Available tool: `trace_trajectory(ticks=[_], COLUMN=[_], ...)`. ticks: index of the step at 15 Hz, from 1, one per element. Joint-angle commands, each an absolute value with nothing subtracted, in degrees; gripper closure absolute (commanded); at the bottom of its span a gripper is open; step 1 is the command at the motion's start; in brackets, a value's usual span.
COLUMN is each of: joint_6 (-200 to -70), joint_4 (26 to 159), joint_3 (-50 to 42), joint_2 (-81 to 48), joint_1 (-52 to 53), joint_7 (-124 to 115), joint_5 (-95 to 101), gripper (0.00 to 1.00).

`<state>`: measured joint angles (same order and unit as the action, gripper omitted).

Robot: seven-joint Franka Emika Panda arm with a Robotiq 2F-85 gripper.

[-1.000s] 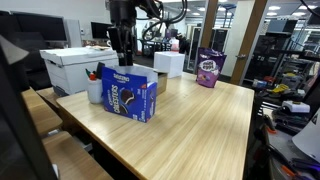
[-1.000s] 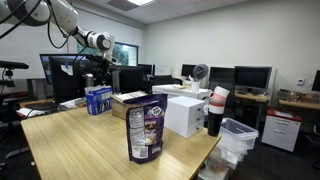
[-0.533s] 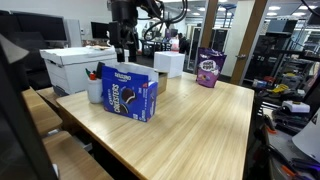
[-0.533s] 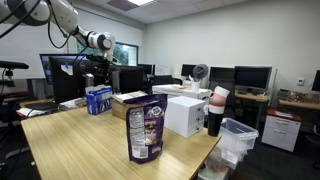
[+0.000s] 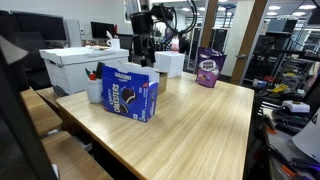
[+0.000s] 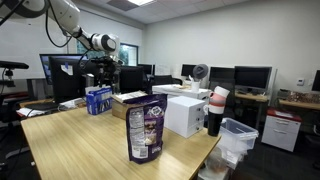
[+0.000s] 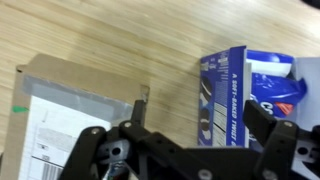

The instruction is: Pick up the blue oreo cakesters from the table and place them in the blue box one by one

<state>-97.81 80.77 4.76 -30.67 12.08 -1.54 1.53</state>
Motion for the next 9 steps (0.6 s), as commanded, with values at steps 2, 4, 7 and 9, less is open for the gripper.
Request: trace_trajectory(ticks=[2, 4, 7, 9], joint_6=[-99.9, -101.0, -101.8, -102.3], joint_4=[93.4, 97.6, 100.6, 102.5], joint_3=[3.8, 4.2, 4.8, 5.3], joint_2=[-22.7, -20.1, -18.3, -17.3], joint_1=[11.0, 10.7, 10.8, 10.7], joint_7=[-0.5, -0.7, -0.8, -0.4], joint_5=[6.6, 7.3, 7.2, 6.8], gripper=[0.00, 0.35, 0.53, 0.63])
